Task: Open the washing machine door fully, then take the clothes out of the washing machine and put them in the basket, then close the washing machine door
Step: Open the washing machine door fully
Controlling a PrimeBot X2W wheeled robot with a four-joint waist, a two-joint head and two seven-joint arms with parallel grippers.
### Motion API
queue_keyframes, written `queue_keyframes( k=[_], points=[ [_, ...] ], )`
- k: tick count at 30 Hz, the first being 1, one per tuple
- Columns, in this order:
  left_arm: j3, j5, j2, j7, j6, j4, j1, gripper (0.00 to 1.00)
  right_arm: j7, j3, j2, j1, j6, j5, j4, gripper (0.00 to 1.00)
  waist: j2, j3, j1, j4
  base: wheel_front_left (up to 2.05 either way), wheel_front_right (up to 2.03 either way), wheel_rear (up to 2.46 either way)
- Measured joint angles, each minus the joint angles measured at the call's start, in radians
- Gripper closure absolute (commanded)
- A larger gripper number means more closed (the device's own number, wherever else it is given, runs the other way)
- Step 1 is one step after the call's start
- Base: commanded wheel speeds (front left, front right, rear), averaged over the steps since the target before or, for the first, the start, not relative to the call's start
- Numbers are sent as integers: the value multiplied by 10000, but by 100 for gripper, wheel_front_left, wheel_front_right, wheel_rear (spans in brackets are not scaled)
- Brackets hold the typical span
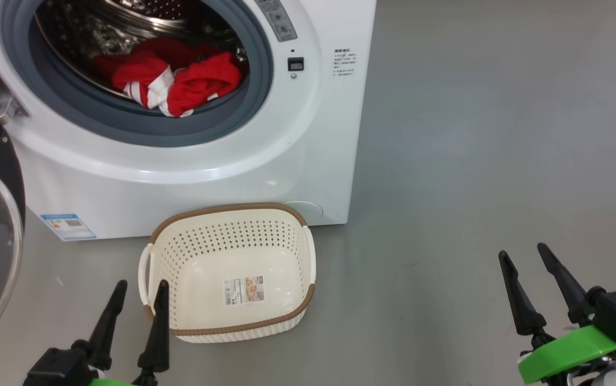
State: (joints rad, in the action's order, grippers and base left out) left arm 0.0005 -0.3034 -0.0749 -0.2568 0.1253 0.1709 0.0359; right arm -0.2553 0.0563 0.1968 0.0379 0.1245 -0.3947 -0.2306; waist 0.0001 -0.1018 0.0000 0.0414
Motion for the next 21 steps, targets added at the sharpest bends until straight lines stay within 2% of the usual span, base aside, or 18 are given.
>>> queue_keyframes(
  k=[21],
  points=[
    [73,31,-59,0,0,25,6,0,0,-134,-81,-190,0,17,44,0,0,22,0,133,0,0,0]
  ],
)
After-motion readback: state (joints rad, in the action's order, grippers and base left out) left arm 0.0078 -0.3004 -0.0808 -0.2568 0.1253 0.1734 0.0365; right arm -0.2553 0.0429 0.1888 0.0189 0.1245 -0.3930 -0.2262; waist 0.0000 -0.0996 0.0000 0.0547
